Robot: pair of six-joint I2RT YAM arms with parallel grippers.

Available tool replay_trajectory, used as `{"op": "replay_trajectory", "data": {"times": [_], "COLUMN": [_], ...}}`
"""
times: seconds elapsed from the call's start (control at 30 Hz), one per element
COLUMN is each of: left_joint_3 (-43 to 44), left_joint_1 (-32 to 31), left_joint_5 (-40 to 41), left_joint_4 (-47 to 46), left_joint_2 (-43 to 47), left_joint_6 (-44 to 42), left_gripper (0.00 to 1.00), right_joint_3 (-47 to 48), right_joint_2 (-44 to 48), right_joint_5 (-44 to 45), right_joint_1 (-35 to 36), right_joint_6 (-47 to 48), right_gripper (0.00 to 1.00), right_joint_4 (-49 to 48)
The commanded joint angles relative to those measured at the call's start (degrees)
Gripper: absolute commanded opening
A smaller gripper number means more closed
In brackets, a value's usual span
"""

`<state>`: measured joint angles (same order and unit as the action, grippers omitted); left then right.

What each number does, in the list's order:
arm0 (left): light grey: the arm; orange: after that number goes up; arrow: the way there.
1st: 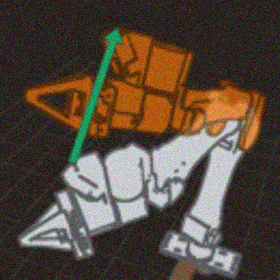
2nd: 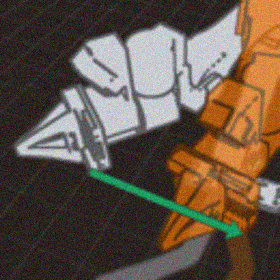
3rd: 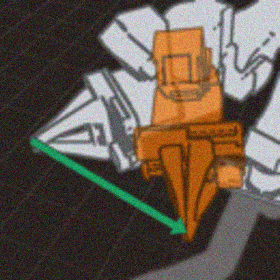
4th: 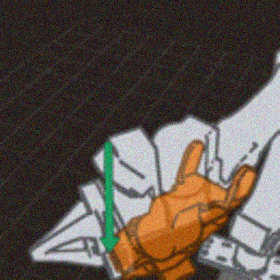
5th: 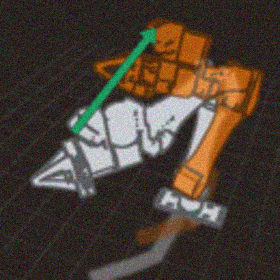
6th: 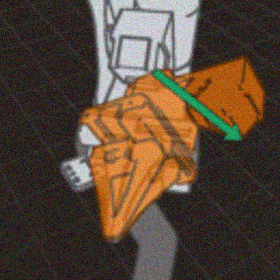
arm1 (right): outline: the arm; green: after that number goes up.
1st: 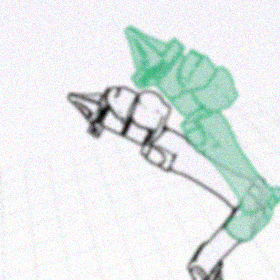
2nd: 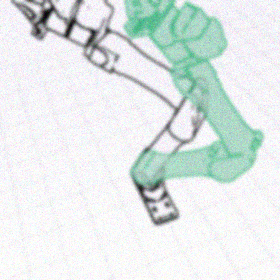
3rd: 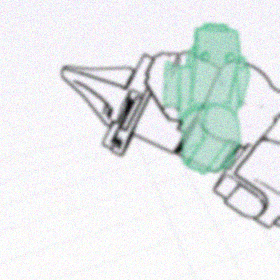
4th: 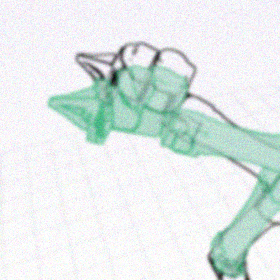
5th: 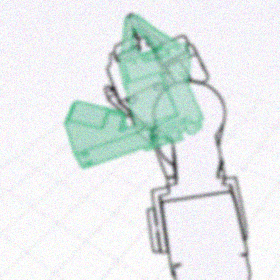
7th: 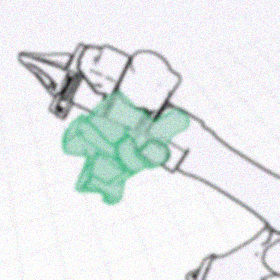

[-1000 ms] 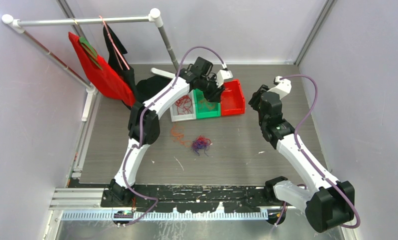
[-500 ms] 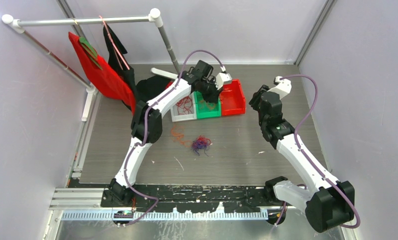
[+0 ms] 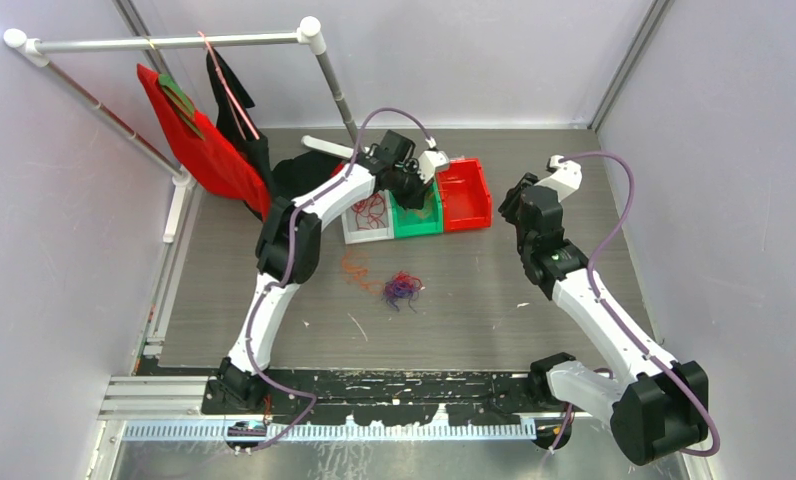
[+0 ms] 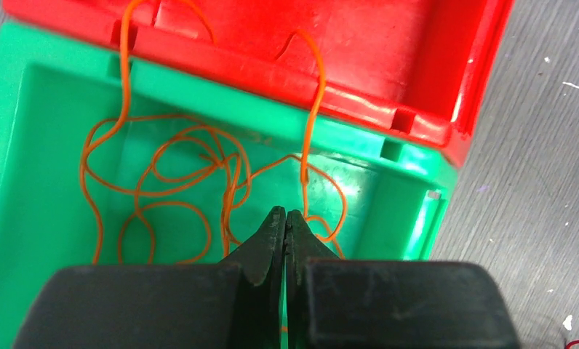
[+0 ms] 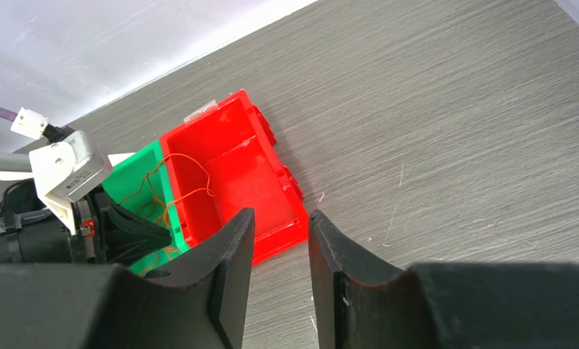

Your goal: Untangle the cables

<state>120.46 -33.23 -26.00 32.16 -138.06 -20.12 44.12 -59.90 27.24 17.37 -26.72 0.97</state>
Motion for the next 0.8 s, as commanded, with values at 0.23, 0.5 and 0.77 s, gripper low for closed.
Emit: {"op": "replay_trajectory", "data": {"times": [0.23, 0.5, 0.77], "left_joint_3": [-2.2, -3.6, -5.2], "left_joint_1": [1.5, 2.7, 6.3], "left_joint_5": [0.1, -5.4, -9.2], "left_joint_4": [-4.9, 1.9, 17.7], "left_joint_2": [8.4, 15.3, 24.2], "left_joint_6": [3.1, 4.2, 0.1], "left_gripper": [0.0, 0.29, 0.67], "right_joint_3": [4.2, 17.9, 25.3], "right_joint_2": [-8.6, -30.2, -45.3], "right_joint_5": [-3.1, -17.0, -22.1], "right_joint_1": [-0.3, -0.4, -0.4], "right_joint_6": [-2.9, -15.5, -26.9], "right_gripper": [0.53, 0.66, 0.68], "right_joint_4": [-5.4, -11.9, -15.9]}}
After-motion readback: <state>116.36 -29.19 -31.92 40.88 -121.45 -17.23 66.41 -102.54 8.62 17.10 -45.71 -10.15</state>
